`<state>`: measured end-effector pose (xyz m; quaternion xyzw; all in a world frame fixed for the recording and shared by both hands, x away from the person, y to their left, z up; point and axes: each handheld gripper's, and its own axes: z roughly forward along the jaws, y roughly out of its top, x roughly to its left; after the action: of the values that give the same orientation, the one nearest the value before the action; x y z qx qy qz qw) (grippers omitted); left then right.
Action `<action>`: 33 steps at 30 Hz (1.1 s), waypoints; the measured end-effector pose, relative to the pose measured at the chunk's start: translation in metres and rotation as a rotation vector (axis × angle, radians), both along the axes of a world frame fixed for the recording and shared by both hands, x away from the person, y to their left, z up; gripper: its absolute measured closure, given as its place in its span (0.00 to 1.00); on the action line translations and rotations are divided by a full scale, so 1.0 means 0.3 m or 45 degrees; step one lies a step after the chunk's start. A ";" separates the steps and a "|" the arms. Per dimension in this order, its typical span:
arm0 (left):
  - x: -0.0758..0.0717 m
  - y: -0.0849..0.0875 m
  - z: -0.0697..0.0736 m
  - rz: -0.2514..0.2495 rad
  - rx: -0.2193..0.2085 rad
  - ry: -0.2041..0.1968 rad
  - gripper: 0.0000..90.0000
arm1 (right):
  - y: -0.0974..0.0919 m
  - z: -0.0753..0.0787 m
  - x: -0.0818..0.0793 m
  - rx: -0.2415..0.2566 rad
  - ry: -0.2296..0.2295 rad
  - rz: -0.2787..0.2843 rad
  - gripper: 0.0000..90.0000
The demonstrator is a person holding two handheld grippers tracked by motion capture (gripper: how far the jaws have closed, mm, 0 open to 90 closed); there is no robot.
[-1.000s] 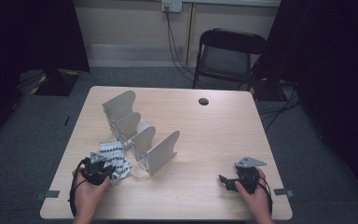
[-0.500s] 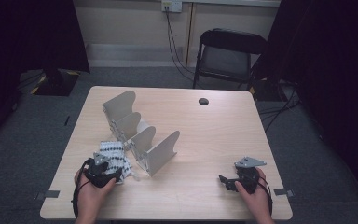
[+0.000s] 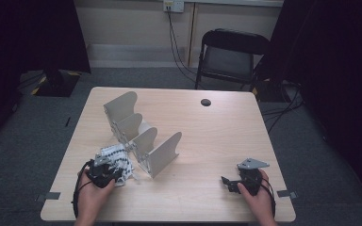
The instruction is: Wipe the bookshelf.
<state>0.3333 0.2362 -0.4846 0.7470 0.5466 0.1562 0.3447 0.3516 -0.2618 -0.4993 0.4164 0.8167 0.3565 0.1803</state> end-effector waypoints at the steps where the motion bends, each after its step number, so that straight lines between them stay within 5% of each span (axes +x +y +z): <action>1: -0.001 0.004 0.005 0.008 -0.001 0.003 0.85 | 0.000 0.000 0.000 0.000 0.000 0.000 0.14; 11: -0.029 0.120 0.179 0.132 -0.083 -0.154 0.85 | 0.000 0.000 0.000 0.000 0.000 0.000 0.14; 17: 0.006 0.114 0.289 0.158 -0.109 -0.282 0.85 | 0.000 0.000 0.000 0.000 0.000 0.000 0.14; 19: 0.023 0.103 0.308 0.161 -0.166 -0.320 0.85 | 0.000 0.000 0.000 0.000 -0.001 0.001 0.14; 21: 0.044 0.087 0.318 0.147 -0.125 -0.340 0.84 | 0.000 0.000 0.000 0.000 -0.001 0.001 0.14; 25: 0.082 0.054 0.298 0.129 -0.071 -0.289 0.84 | 0.000 0.000 0.000 0.000 -0.002 0.001 0.14; 33: 0.111 0.049 0.231 0.148 -0.087 -0.197 0.84 | 0.000 0.000 0.000 0.000 0.000 0.000 0.14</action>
<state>0.3664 0.2511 -0.4152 0.6876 0.5657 0.2144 0.4015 0.3516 -0.2618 -0.4993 0.4163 0.8168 0.3564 0.1805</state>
